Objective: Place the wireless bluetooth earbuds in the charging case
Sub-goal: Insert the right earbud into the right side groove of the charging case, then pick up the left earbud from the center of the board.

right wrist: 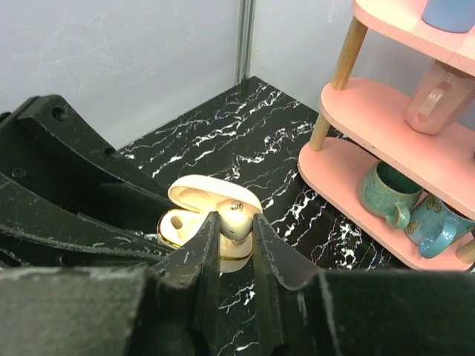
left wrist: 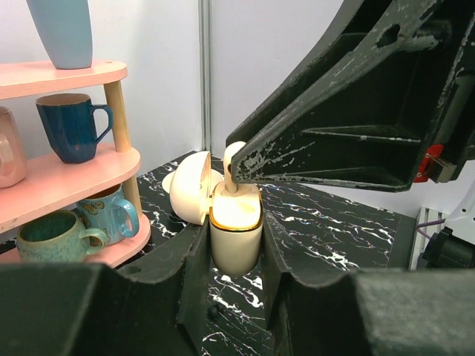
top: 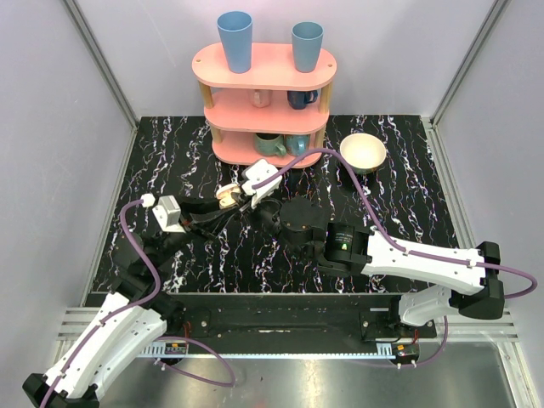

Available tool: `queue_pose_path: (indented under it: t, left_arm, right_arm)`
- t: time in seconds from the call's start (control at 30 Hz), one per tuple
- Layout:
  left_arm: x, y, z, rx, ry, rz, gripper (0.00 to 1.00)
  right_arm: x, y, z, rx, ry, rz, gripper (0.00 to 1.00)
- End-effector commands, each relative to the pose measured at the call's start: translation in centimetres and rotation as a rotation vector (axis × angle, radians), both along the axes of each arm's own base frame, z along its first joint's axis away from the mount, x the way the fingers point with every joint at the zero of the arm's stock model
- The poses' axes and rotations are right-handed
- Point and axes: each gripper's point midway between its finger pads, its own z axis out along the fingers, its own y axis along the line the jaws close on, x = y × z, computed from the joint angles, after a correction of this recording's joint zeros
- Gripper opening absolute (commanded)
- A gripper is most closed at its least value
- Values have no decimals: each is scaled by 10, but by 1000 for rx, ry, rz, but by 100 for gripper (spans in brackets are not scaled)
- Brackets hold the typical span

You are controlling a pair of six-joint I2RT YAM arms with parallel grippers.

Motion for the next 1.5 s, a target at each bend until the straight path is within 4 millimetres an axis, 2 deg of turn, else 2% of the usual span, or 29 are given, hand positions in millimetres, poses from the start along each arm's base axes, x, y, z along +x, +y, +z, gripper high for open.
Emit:
queue_pose_path:
  t: [0.0,0.27,0.37,0.4,0.47,0.5,0.53,0.6,0.63,0.73,0.8,0.83,0.93,1.03,1.13,1.2,1.23,1.27,1.3,1.33,1.37,1.4,1.43,1.47]
  left_arm:
    - [-2,8,33,-82,-77,32,0]
    - [-2,9,36,-93,-81,35,0]
    - [-1,8,34,-90,-78,36,0]
    - [-1,8,32,-87,-75,38,0]
    - [0,8,31,-86,-70,37,0]
    - [0,8,29,-83,-66,37,0]
    - [0,8,28,-81,-63,36,0]
    - [1,8,26,-80,-59,39,0]
    - [2,8,24,-80,-55,42,0]
    - [2,8,23,-78,-51,43,0]
    - [4,9,20,-77,-41,51,0]
    - [4,9,20,-76,-43,55,0]
    - [6,11,15,-71,-35,73,0]
    - [9,15,13,-72,-32,97,0]
    - [10,17,11,-63,-32,119,0]
    - [15,23,10,-67,-18,158,0]
    - [16,26,12,-73,-12,178,0]
    - [17,29,10,-71,0,196,0]
    - [19,33,12,-76,-1,222,0]
    - [16,37,15,-88,-12,231,0]
    - [15,39,16,-90,-14,237,0]
    - [13,42,19,-94,-19,245,0]
    - [11,44,21,-94,-29,251,0]
    - [9,45,22,-87,-26,253,0]
  right_arm:
    - [-5,2,-3,-26,7,26,0]
    - [-5,4,-10,-53,12,28,2]
    - [-4,3,-10,-49,13,20,16]
    - [-4,1,-8,-46,13,17,25]
    - [-4,0,-5,-32,16,14,29]
    - [-4,-2,-1,-16,16,11,32]
    - [-5,-4,2,-4,14,11,41]
    - [-6,-7,10,25,15,12,48]
    - [-6,-8,13,39,13,16,57]
    - [-10,-12,24,83,11,27,68]
    - [-12,-19,34,116,11,37,73]
    - [-13,-22,47,169,1,40,74]
    - [-16,-33,65,236,-5,43,75]
    - [-14,-46,76,290,-5,13,78]
    - [-1,-62,78,326,9,-79,82]
    - [22,-83,75,368,42,-187,82]
    - [36,-93,60,342,70,-239,83]
    - [46,-98,53,412,144,-251,83]
    - [58,-109,20,356,225,-285,83]
    - [96,-143,5,391,280,-400,82]
    - [99,-139,-9,459,406,-341,82]
    - [111,-149,-36,428,488,-390,82]
    - [125,-164,-53,429,538,-453,81]
    - [133,-162,-75,422,610,-497,81]
